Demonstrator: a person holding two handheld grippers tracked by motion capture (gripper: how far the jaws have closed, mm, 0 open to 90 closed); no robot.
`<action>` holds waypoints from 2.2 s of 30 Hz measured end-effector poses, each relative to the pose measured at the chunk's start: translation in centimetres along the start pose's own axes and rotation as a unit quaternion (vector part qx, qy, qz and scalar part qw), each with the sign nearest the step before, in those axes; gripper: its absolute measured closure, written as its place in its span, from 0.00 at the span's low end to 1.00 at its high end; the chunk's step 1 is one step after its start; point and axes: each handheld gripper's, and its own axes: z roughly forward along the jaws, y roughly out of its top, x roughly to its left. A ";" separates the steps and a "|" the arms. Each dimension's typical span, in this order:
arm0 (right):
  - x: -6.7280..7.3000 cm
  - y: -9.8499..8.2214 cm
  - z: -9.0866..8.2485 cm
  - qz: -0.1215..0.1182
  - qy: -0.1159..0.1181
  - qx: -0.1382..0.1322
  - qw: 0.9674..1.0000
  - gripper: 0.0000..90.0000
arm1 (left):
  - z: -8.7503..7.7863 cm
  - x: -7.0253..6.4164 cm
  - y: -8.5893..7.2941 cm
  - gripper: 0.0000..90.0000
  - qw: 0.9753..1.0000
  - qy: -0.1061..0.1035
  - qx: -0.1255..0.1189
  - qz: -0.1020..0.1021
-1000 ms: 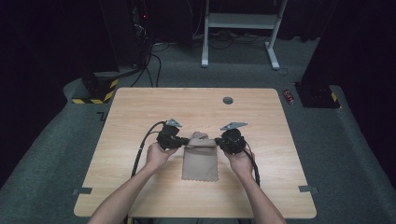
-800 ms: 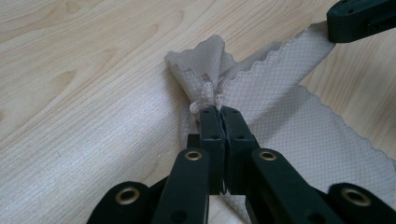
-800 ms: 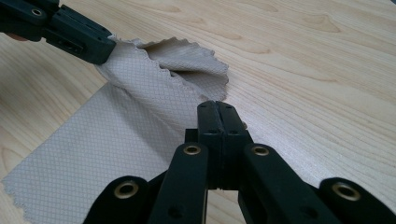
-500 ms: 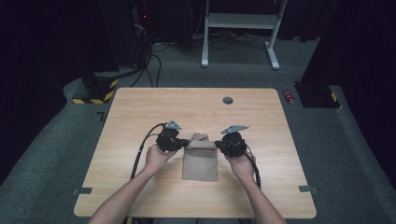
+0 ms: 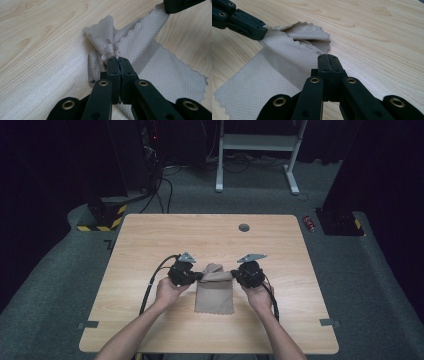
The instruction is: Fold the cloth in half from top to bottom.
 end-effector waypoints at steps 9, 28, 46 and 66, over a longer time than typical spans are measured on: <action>0.0 0.5 0.7 0.001 -0.007 0.005 1.000 1.00 | 0.2 -0.1 -0.5 0.98 1.000 -0.003 0.008 0.000; 1.7 -3.0 -0.9 -0.007 0.016 -0.003 1.000 1.00 | -1.2 -3.0 -2.7 0.98 0.998 -0.009 0.002 0.055; 3.1 -5.9 -2.0 -0.013 0.031 -0.006 0.999 1.00 | -2.0 -4.9 -4.2 0.98 0.996 -0.005 -0.002 0.092; 4.6 -8.2 -2.0 -0.022 0.040 0.002 0.999 1.00 | -2.3 -6.1 -7.0 0.97 0.994 0.002 0.003 0.110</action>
